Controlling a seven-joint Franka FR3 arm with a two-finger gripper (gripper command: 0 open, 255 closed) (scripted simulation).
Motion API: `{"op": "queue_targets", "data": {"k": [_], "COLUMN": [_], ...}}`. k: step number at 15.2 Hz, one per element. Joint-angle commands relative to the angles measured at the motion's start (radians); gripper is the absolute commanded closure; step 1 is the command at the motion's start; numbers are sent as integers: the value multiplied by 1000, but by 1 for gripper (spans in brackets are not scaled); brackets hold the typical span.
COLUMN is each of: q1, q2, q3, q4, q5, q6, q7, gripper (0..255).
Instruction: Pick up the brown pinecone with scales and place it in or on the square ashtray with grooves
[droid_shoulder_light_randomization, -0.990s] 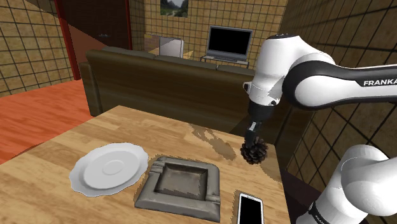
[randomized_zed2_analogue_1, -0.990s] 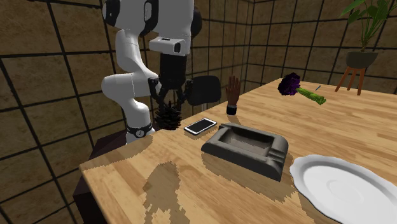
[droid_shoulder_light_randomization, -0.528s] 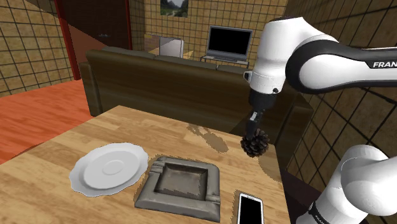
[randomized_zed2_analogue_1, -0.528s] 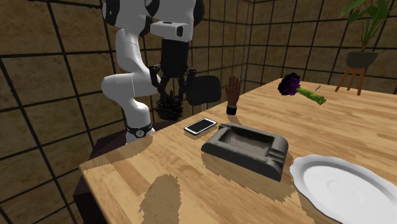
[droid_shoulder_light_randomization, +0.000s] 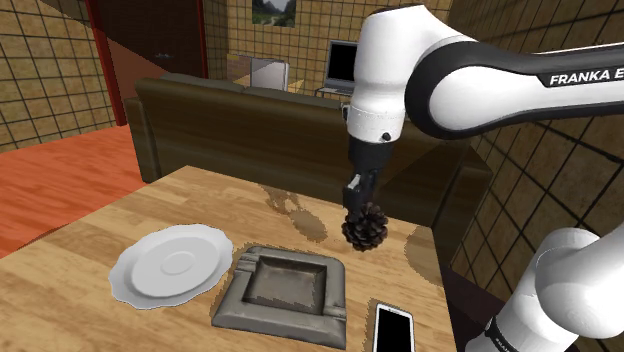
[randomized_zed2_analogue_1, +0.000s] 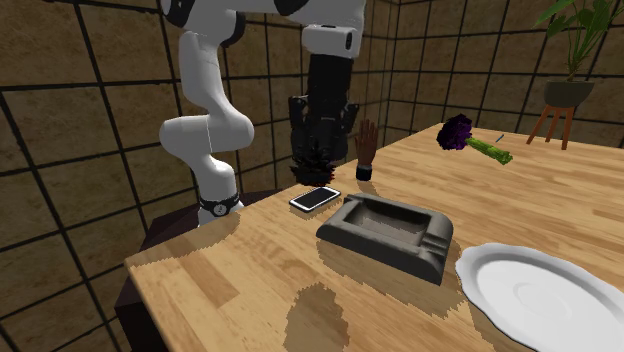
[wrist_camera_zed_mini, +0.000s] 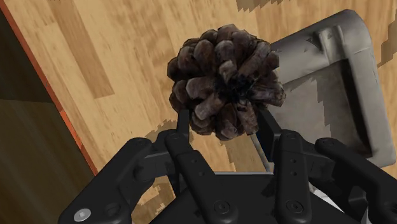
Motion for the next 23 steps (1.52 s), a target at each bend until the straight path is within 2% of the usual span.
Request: {"op": "queue_targets", "data": {"k": [1, 5, 8, 12, 23], "q1": [-10, -25, -25, 21, 22], "q2": [75, 233, 369, 582, 590], "q3": [42, 130, 196, 263, 253], "q4": [70, 226, 358, 566, 426], "q5": [-15, -70, -139, -270, -280], "q6": [1, -15, -40, -104, 40], "q7": [47, 155, 247, 380, 400], "gripper": [255, 255, 255, 255, 255]}}
